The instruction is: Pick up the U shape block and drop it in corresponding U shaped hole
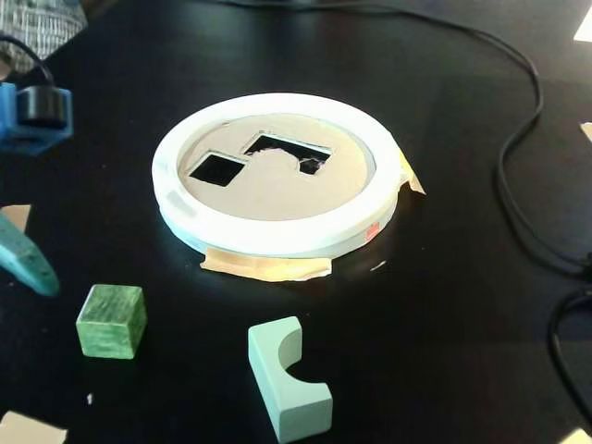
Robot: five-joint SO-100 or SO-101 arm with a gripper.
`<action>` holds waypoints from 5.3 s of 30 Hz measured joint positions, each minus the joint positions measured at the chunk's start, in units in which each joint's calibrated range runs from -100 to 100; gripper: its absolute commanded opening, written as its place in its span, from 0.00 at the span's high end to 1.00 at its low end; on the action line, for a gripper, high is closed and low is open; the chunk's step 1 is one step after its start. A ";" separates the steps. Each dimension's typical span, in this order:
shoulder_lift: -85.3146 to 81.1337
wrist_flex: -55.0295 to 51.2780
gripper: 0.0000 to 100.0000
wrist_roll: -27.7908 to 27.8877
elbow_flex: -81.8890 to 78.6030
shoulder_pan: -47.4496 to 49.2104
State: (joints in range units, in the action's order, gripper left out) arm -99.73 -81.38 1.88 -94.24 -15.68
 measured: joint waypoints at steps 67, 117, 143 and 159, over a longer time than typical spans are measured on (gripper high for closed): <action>0.71 23.57 0.09 -3.57 10.83 2.00; 132.23 10.18 0.11 12.55 104.93 7.99; 132.23 10.18 0.76 12.55 104.93 11.89; 132.23 10.18 0.99 12.55 104.93 11.89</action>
State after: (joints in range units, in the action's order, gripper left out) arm 32.50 -71.19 14.43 10.69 -3.80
